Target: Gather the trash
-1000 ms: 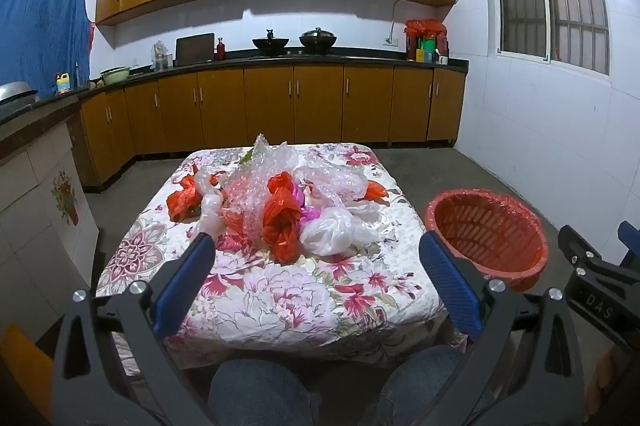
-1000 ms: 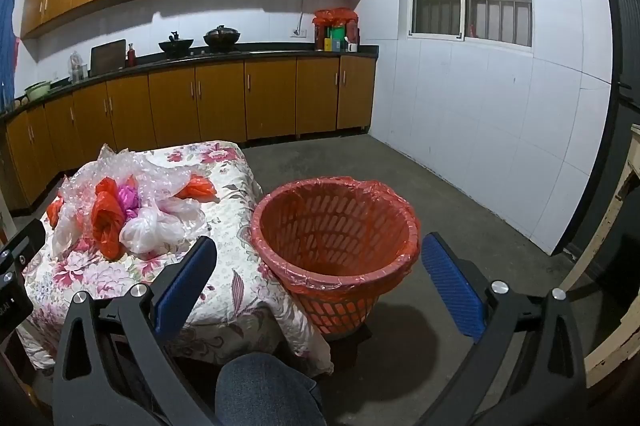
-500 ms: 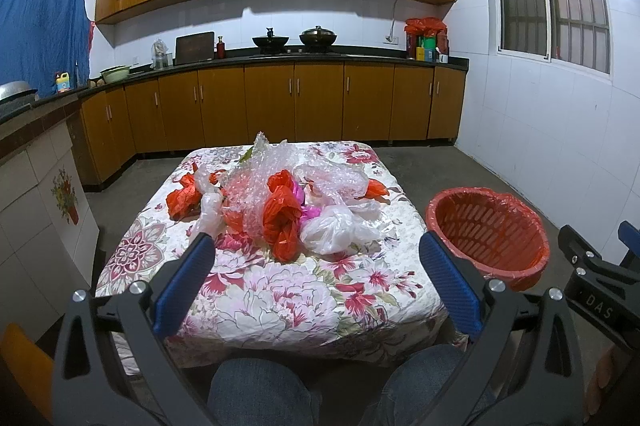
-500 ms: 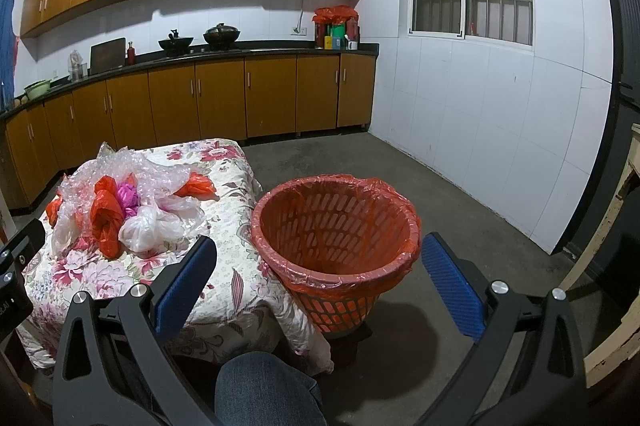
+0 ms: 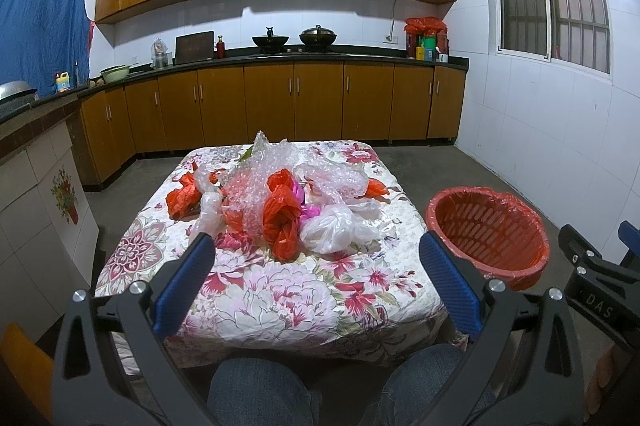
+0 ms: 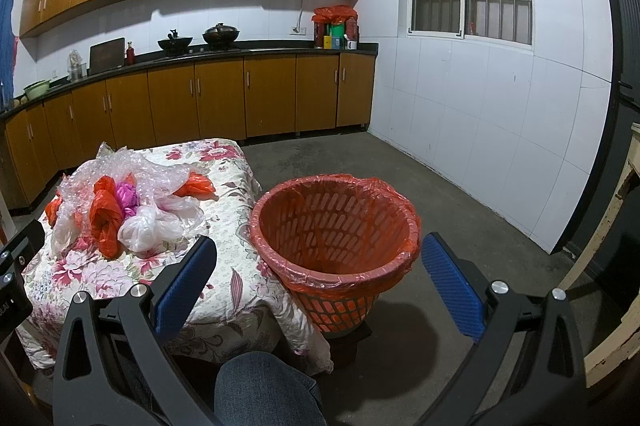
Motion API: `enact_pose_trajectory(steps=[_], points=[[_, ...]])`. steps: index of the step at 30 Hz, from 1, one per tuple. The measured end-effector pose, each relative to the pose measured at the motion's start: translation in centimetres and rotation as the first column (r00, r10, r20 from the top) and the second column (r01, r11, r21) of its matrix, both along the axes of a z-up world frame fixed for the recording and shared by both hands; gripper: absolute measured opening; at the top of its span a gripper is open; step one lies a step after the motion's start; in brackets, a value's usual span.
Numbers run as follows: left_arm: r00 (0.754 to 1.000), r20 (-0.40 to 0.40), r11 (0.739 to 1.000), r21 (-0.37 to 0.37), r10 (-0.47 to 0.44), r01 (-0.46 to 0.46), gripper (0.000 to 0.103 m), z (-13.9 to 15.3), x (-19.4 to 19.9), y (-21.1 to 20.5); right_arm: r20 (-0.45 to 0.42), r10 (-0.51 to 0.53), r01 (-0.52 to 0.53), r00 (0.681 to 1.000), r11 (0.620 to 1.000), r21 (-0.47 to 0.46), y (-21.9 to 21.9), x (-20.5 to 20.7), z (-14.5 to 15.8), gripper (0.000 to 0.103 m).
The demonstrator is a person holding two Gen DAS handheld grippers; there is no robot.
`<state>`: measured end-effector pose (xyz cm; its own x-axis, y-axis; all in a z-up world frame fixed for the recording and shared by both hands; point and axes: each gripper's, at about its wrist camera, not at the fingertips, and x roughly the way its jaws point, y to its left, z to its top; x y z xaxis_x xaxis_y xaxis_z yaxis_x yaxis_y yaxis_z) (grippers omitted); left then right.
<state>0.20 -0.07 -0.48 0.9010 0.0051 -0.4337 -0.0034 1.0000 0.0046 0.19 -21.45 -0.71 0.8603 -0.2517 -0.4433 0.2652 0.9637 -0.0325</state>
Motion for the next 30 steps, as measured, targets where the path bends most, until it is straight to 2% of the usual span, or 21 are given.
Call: enact_pose_trajectory(steps=[30], points=[[1.0,-0.005,1.0,0.0,0.001,-0.001,0.099,-0.06,0.11,-0.03,-0.004,0.0,0.0,1.0,1.0,0.001,-0.19,0.08,-0.19,0.101]])
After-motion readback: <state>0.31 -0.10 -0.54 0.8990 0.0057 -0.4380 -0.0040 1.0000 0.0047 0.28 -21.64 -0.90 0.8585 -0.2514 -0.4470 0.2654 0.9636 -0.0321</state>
